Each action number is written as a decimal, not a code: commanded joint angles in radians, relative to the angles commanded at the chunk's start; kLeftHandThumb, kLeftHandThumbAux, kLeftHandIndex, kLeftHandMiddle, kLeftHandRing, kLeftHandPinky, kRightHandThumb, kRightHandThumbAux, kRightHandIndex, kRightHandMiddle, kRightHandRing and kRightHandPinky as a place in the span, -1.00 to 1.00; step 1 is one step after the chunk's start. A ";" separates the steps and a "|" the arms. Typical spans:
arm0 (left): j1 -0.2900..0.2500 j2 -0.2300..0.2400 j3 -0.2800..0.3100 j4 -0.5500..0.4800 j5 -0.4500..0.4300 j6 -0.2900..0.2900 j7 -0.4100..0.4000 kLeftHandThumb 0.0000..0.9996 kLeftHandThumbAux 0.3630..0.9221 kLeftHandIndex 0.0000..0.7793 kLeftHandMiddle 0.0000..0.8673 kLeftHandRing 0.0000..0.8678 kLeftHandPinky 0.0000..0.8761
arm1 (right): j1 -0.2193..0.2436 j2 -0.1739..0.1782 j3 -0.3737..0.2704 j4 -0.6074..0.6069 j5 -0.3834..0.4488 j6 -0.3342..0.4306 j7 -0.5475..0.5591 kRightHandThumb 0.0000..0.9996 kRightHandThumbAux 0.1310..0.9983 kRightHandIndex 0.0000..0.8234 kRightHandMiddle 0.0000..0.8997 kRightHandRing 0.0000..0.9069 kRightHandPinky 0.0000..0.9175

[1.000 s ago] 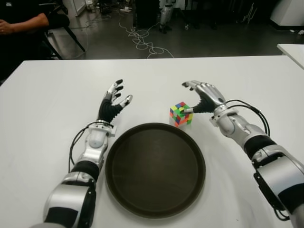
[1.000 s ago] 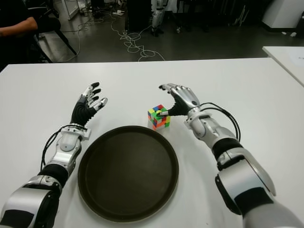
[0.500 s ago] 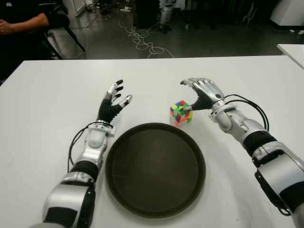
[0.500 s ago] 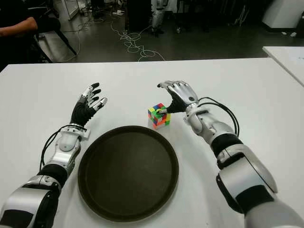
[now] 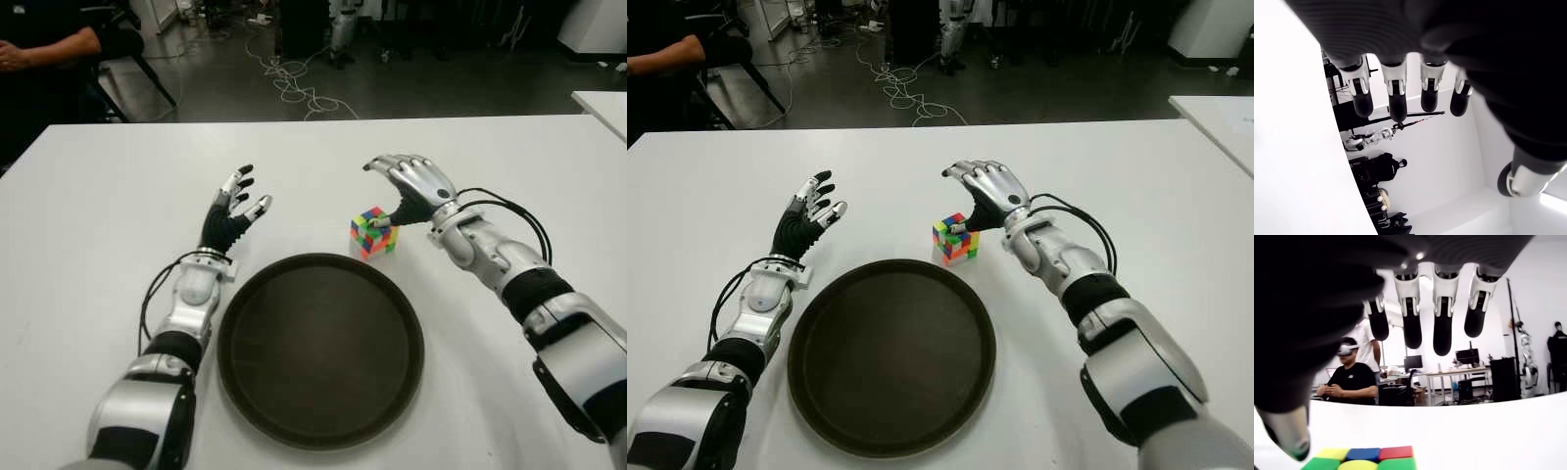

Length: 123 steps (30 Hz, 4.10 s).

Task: Pick up the Rubik's Cube and put it in the plate

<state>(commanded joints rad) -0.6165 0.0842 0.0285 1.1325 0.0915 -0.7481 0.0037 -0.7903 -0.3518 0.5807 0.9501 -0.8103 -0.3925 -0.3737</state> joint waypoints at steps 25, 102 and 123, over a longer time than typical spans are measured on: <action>-0.002 0.000 0.000 0.001 -0.006 -0.003 -0.005 -0.88 -0.25 -0.87 -0.82 -0.83 -0.78 | 0.003 0.022 -0.017 0.021 0.037 0.015 0.027 -1.00 0.29 -0.48 -0.42 -0.43 -0.46; -0.009 0.004 -0.002 -0.013 0.006 0.033 0.016 -0.96 -0.02 -0.83 -0.82 -0.85 -0.79 | -0.005 0.140 -0.124 0.266 0.135 -0.241 -0.212 -1.00 0.46 -0.52 -0.52 -0.49 -0.46; -0.011 0.008 -0.015 -0.009 0.025 0.034 0.043 -0.94 -0.07 -0.85 -0.82 -0.83 -0.76 | 0.032 0.174 -0.120 0.223 0.171 -0.273 -0.147 -1.00 0.45 -0.55 -0.53 -0.52 -0.47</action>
<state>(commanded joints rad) -0.6274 0.0924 0.0140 1.1233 0.1166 -0.7141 0.0468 -0.7581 -0.1783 0.4612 1.1732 -0.6390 -0.6653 -0.5210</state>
